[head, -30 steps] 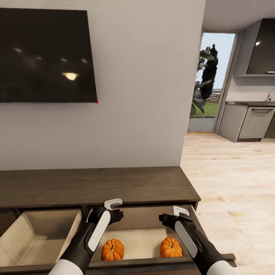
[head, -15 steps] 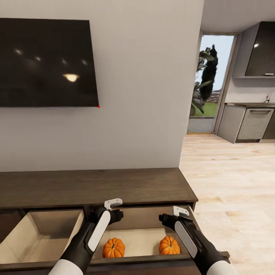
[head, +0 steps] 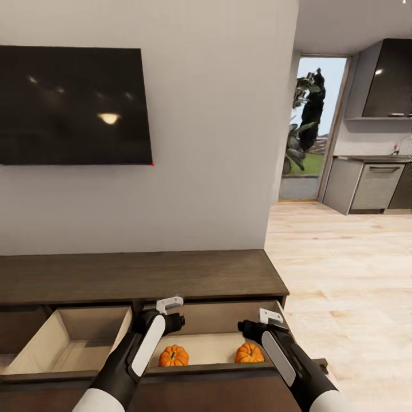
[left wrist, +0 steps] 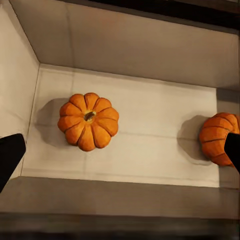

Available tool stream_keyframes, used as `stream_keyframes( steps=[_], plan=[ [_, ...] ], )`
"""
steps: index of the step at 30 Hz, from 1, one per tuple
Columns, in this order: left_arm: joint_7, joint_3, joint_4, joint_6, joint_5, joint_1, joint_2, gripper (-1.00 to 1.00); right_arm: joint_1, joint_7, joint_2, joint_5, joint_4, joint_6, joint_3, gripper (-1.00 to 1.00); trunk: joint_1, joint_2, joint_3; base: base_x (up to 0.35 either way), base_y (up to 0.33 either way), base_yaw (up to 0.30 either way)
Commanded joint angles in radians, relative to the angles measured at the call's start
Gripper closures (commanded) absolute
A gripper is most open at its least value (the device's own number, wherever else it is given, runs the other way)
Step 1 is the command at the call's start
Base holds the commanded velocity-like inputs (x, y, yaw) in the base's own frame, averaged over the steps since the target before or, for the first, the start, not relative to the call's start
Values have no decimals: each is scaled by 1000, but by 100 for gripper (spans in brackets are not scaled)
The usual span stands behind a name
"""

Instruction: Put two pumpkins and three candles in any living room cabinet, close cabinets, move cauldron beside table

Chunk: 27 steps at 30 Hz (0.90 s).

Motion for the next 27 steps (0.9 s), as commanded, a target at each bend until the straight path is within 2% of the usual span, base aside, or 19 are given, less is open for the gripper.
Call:
stream_keyframes(
  steps=[1,23,27],
  plan=[
    [10,-1,-1,2,11,-1,0,-100,-1,-10,-1,-11,-1,1,3,-100,-5,7,2,-328,0,0],
    [9,-3,1,2,11,-1,1,-100,-1,-9,-1,-9,-1,-1,4,-100,-89,161,71,-330,0,0],
    [9,-3,0,2,11,-1,1,-100,-1,-8,-2,-9,-1,-2,4,-100,-89,161,71,-330,0,0]
  ],
)
